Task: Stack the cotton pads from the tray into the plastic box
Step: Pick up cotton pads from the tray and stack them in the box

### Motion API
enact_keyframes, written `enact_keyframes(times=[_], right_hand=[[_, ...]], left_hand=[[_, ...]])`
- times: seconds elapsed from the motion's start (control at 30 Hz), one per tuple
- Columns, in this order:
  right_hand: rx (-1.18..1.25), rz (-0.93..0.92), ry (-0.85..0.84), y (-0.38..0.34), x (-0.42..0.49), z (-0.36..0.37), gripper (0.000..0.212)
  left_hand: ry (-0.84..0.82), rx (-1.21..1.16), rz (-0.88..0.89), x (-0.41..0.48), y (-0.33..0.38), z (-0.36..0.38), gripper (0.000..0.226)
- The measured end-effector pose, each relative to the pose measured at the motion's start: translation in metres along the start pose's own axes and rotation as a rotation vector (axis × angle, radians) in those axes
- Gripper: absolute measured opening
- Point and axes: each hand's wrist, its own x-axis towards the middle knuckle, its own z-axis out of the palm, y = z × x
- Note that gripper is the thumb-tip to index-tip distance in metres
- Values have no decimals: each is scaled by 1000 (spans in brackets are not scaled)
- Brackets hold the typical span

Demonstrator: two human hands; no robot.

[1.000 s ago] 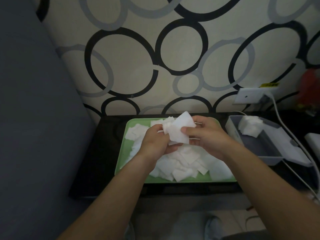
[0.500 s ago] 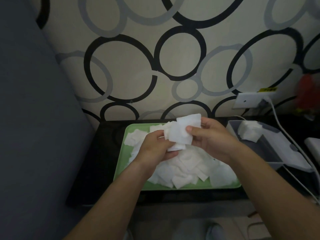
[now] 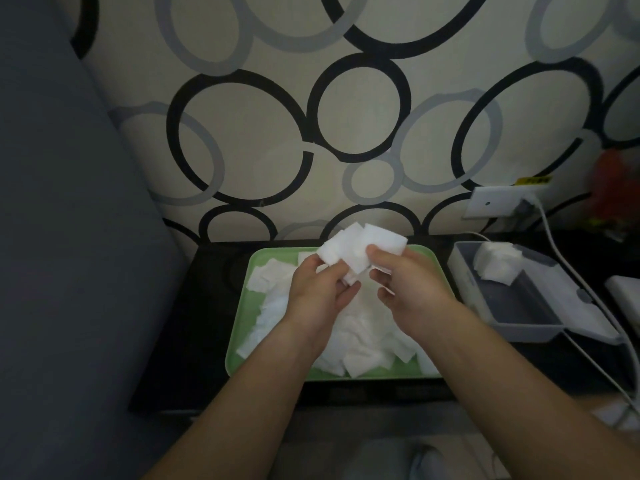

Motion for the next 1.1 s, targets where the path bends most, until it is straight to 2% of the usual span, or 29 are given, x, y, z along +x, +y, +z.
enact_keyframes(times=[0.27,0.47,0.73,0.93,1.1], right_hand=[[-96,-175,98,4,-4,9,8],[-123,-241,151,4,-2,11,13],[-204,-306,185,7,0,13,10],[-225,-318,148,11,0,13,11],[-224,-309,146,12,1,14,9]], left_hand=[[-56,-146,-55,-2,2,9,25],[-26,-218,-81,-2,2,10,25],[-13,-312,-152,-2,5,10,37],[-29,-165,-62,-2,2,8,32],[14,-168,-35,3,2,2,27]])
